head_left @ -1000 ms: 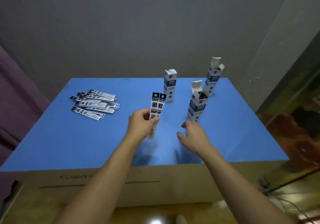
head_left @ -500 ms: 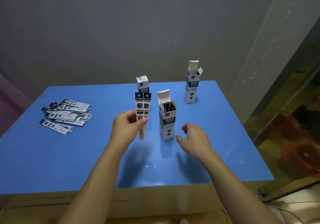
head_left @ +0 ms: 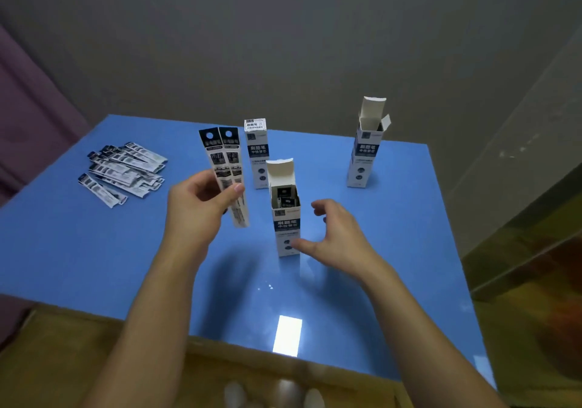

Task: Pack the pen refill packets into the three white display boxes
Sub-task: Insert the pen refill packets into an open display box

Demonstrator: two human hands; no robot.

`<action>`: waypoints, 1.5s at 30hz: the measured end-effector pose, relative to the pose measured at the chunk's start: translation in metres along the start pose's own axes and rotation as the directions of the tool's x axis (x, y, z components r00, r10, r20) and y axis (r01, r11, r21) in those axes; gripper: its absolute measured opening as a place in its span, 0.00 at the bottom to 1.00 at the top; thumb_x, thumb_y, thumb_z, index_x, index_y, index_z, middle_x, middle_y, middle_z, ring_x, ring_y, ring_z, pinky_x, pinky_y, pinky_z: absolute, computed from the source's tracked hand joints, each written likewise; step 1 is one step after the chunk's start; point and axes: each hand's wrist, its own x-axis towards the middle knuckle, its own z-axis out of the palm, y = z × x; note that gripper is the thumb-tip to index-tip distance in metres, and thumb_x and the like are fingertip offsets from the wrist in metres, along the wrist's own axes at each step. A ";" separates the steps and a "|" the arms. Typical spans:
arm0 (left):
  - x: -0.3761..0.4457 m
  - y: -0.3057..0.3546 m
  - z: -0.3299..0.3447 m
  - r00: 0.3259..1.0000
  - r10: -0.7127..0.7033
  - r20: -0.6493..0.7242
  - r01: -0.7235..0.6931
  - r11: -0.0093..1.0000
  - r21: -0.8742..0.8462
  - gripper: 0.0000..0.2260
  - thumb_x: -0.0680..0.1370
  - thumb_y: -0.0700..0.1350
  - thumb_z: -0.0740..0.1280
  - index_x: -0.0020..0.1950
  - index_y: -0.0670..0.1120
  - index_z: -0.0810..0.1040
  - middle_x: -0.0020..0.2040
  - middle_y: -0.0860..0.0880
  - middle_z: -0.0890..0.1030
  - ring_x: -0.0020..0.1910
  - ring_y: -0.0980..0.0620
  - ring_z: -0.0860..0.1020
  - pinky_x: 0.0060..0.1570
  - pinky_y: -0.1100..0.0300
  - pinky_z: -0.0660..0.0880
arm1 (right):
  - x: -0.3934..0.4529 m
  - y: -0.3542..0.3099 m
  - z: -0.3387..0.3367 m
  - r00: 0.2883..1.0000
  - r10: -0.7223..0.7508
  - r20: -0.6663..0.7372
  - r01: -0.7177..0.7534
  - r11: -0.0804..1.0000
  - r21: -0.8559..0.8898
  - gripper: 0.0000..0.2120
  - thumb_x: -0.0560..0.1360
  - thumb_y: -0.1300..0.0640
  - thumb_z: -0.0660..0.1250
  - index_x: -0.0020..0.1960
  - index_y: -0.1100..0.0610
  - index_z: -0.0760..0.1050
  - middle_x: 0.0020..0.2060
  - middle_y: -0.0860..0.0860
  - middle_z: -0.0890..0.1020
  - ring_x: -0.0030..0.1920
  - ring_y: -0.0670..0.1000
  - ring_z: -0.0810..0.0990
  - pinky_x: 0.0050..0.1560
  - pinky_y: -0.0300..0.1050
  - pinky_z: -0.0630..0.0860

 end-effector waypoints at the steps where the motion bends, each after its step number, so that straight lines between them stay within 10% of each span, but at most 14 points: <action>1: 0.001 0.001 -0.001 1.000 0.009 -0.013 -0.009 1.000 -0.010 0.10 0.76 0.37 0.74 0.46 0.52 0.84 0.42 0.54 0.87 0.44 0.55 0.83 0.45 0.61 0.81 | 0.003 -0.002 -0.002 1.000 -0.019 0.011 0.019 1.000 0.024 0.42 0.67 0.42 0.78 0.74 0.53 0.64 0.67 0.47 0.71 0.68 0.49 0.69 0.68 0.47 0.70; 13: 0.021 0.018 0.005 0.996 0.089 -0.014 -0.090 0.994 -0.063 0.10 0.74 0.40 0.74 0.44 0.57 0.86 0.47 0.49 0.87 0.51 0.41 0.83 0.56 0.34 0.76 | 0.036 -0.016 0.005 0.987 -0.151 0.058 0.127 0.947 0.295 0.37 0.66 0.51 0.82 0.69 0.46 0.68 0.61 0.38 0.76 0.61 0.41 0.74 0.64 0.45 0.73; 24: 0.067 0.045 0.037 0.921 0.386 0.049 -0.363 0.898 -0.250 0.11 0.74 0.31 0.73 0.49 0.46 0.83 0.43 0.54 0.86 0.46 0.53 0.84 0.49 0.59 0.78 | 0.089 -0.024 0.004 0.948 -0.316 -0.033 0.302 0.863 0.404 0.25 0.65 0.58 0.82 0.57 0.48 0.77 0.48 0.41 0.83 0.51 0.46 0.81 0.57 0.41 0.76; 45: 0.128 -0.008 0.063 0.817 0.570 -0.082 -0.558 0.749 -0.357 0.08 0.71 0.36 0.76 0.48 0.39 0.81 0.43 0.42 0.84 0.43 0.41 0.82 0.43 0.50 0.78 | 0.164 -0.002 0.008 0.897 -0.402 -0.184 0.442 0.796 0.413 0.24 0.64 0.61 0.83 0.56 0.49 0.79 0.50 0.45 0.84 0.54 0.50 0.82 0.58 0.54 0.78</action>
